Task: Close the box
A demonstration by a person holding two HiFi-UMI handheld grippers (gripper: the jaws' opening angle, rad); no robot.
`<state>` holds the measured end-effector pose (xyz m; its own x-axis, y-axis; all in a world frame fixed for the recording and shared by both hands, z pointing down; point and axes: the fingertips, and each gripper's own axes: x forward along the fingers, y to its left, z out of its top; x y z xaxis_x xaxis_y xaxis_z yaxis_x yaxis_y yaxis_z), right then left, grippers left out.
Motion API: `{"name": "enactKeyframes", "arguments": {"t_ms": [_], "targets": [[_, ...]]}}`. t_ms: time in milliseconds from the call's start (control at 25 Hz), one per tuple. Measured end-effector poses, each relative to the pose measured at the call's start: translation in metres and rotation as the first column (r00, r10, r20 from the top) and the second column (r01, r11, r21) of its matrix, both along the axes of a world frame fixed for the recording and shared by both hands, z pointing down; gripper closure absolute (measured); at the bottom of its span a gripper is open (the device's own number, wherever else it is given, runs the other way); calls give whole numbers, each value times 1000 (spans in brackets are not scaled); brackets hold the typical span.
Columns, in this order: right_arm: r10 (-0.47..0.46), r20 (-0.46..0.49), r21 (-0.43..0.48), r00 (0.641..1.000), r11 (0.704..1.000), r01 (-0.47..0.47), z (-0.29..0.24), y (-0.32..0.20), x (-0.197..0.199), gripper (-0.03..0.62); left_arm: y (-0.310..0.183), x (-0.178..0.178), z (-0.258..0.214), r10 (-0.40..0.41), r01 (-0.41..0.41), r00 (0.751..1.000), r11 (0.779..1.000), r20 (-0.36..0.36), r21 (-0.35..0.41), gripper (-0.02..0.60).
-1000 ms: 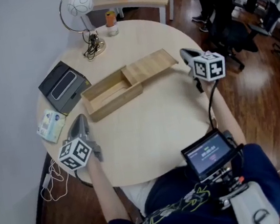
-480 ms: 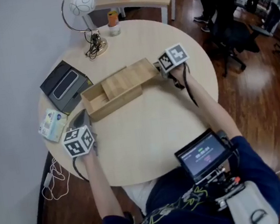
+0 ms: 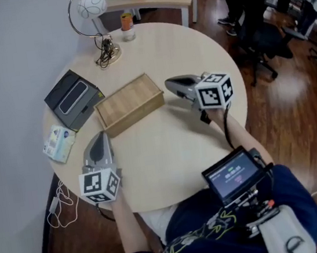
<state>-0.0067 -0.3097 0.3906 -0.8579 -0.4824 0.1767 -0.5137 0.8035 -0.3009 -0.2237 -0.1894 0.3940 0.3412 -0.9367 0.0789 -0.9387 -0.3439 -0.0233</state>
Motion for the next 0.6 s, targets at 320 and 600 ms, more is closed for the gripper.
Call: {"name": "enactKeyframes", "arguments": {"t_ms": [320, 600], "targets": [[-326, -166, 158, 931, 923, 351, 54, 129, -76, 600, 32, 142, 45, 467, -470, 883, 875, -57, -112, 581], [-349, -120, 214, 929, 905, 367, 51, 136, -76, 599, 32, 141, 47, 467, -471, 882, 876, -61, -99, 580]]}}
